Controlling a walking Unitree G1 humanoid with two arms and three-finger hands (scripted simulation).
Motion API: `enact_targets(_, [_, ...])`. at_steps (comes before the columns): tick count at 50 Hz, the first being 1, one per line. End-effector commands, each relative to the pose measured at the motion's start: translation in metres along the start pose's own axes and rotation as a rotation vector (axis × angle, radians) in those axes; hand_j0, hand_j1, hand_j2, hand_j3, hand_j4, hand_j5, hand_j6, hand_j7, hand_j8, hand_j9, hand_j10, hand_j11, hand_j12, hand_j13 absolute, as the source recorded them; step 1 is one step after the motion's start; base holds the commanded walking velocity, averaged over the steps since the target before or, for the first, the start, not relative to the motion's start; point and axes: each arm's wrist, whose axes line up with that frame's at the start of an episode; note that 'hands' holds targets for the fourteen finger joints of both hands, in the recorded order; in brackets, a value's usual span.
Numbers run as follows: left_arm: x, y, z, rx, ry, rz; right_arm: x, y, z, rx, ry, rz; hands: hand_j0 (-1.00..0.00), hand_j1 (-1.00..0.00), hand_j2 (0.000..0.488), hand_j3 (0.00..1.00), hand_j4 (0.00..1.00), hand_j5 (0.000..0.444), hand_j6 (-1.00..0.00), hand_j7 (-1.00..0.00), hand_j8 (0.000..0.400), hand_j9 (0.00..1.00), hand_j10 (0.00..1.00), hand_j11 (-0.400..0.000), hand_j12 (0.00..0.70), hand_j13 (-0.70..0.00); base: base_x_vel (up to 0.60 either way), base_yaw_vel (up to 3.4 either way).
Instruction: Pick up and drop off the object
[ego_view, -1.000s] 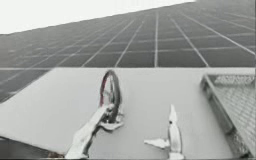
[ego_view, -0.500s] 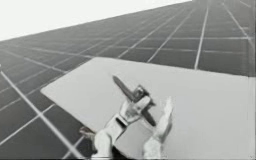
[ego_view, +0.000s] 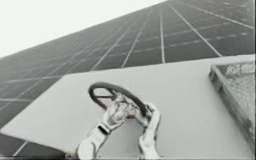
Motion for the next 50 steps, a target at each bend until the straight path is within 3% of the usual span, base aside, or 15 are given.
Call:
enact_targets(1, [-0.043,0.062,-0.022,-0.047,0.060,0.328,0.015,-0.014,-0.035,0.026,-0.023,-0.088,0.00,0.00,0.000,1.00,1.00,0.000,0.00,0.00,0.000,1.00,1.00,-0.400,0.000,-0.700,0.00,0.00])
enact_targets(6, [-0.057,0.060,-0.033,-0.050,0.090,0.338,0.024,-0.002,-0.037,0.070,-0.062,-0.136,0.00,0.00,0.000,1.00,1.00,0.000,0.00,0.00,0.000,1.00,1.00,-0.400,0.000,-0.700,0.00,0.00])
enact_targets(10, [-0.055,0.051,-0.034,-0.067,0.120,0.296,0.057,-0.019,-0.078,0.270,-0.151,0.120,0.00,0.00,0.000,1.00,1.00,0.000,0.00,0.00,0.000,1.00,1.00,-0.400,0.000,-0.700,0.00,0.00])
enact_targets(12, [-0.054,0.057,-0.047,-0.090,0.137,0.286,0.067,-0.029,-0.066,0.398,-0.181,0.189,0.00,0.00,0.000,1.00,1.00,0.000,0.00,0.00,0.000,1.00,1.00,-0.400,0.000,-0.700,0.00,0.00])
enact_targets(13, [-0.056,0.045,-0.044,-0.093,0.158,0.272,0.073,-0.033,-0.052,0.440,-0.170,0.205,0.00,0.00,0.000,1.00,1.00,0.000,0.00,0.00,0.000,1.00,1.00,-0.400,0.000,-0.700,0.00,0.00])
enact_targets(15, [-0.066,0.045,-0.059,-0.092,0.187,0.257,0.078,-0.038,-0.034,0.449,-0.225,0.257,0.00,0.00,0.000,1.00,1.00,0.000,0.00,0.00,0.000,1.00,1.00,-0.400,0.000,-0.700,0.00,0.00])
enact_targets(18, [-0.069,0.050,-0.059,-0.090,0.184,0.259,0.091,-0.057,-0.002,0.364,-0.228,0.265,0.00,0.00,0.000,1.00,1.00,0.000,0.00,0.00,0.000,1.00,1.00,-0.400,0.000,-0.700,0.00,0.00])
enact_targets(21, [-0.065,0.049,-0.060,-0.079,0.192,0.252,0.115,-0.083,0.061,0.255,-0.245,0.312,0.00,0.00,0.000,1.00,1.00,0.000,0.00,0.00,0.000,1.00,1.00,-0.400,0.000,-0.700,0.00,0.00])
enact_targets(25, [-0.072,0.048,-0.054,-0.082,0.178,0.231,0.097,-0.101,0.161,-0.073,-0.352,0.422,0.00,0.00,0.000,1.00,1.00,0.000,0.00,0.00,0.000,1.00,1.00,-0.400,0.000,-0.700,0.00,0.00])
enact_targets(26, [-0.074,0.051,-0.053,-0.085,0.179,0.236,0.123,-0.035,0.017,0.180,0.187,-0.143,0.00,0.00,0.000,1.00,1.00,0.000,0.00,0.00,0.000,1.00,1.00,-0.400,0.000,-0.700,0.09,5.97])
enact_targets(50, [-0.074,0.051,-0.053,-0.085,0.179,0.236,0.123,-0.035,0.017,0.180,0.187,-0.143,0.00,0.00,0.000,1.00,1.00,0.000,0.00,0.00,0.000,1.00,1.00,-0.400,0.000,-0.700,0.09,5.53])
